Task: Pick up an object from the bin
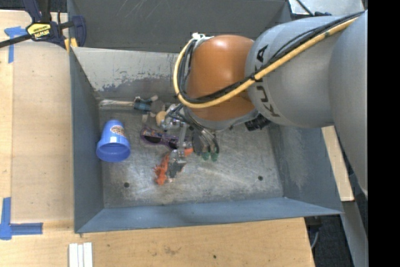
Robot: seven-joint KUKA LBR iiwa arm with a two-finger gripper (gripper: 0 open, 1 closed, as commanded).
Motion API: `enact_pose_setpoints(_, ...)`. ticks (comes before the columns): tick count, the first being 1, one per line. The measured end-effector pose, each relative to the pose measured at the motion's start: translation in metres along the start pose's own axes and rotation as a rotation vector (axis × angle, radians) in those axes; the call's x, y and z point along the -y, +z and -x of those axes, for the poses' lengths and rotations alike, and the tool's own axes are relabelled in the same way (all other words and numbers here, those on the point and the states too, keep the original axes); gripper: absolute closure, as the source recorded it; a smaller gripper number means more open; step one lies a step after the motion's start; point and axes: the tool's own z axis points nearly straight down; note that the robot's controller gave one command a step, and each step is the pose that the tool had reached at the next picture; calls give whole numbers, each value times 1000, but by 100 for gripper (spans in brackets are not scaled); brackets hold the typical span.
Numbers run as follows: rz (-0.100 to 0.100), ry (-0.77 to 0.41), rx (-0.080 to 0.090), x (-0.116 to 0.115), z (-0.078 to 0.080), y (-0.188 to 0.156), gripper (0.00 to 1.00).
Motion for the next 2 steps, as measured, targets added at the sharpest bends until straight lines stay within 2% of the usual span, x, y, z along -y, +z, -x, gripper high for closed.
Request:
enact_pose_setpoints(1, 0, -276, 5, 1, -5, 39, 0)
enact_pose_setpoints(2, 0, -376, -1, -1, -11, 72, 0)
